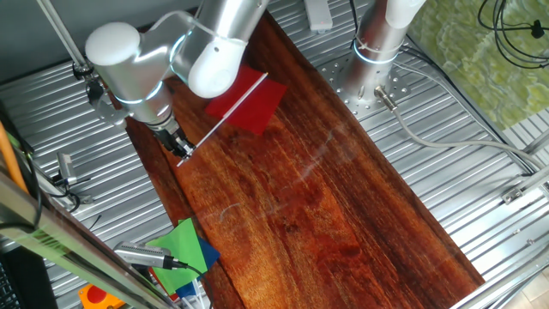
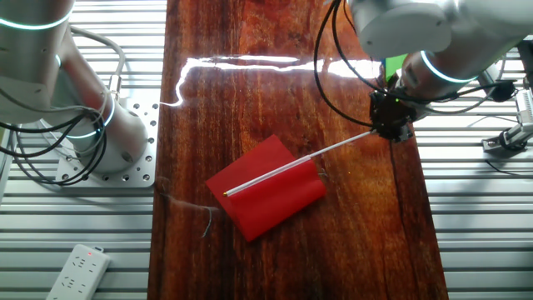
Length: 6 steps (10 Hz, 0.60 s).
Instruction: Wave the flag
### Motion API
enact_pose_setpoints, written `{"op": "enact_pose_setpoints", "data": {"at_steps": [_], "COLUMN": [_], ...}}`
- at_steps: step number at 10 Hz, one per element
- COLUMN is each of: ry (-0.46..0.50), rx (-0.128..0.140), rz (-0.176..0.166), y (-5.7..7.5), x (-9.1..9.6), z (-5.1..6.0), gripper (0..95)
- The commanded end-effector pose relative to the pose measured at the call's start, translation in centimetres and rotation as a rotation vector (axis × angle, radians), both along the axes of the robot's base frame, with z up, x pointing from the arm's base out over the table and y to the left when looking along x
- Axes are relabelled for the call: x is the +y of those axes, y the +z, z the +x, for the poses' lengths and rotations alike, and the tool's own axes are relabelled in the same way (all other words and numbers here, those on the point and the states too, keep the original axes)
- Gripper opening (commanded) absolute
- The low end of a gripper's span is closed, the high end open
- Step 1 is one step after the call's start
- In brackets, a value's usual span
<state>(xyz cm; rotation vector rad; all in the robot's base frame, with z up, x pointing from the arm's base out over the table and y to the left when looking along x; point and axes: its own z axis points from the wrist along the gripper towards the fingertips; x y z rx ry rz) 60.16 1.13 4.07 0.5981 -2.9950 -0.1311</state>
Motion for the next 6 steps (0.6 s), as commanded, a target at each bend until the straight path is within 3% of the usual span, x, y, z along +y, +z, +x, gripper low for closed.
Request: {"op": "enact_pose_setpoints", "data": {"at_steps": [1,6], "ry": [-0.003,-0.004], "rx": [-0.002,-0.012], "rz": [0.0,0.002], "y": [-0.3,-1.16], "x": [0.04,0.13], "z": [-0.05,-0.28], "gripper": [0.0,0.0]}}
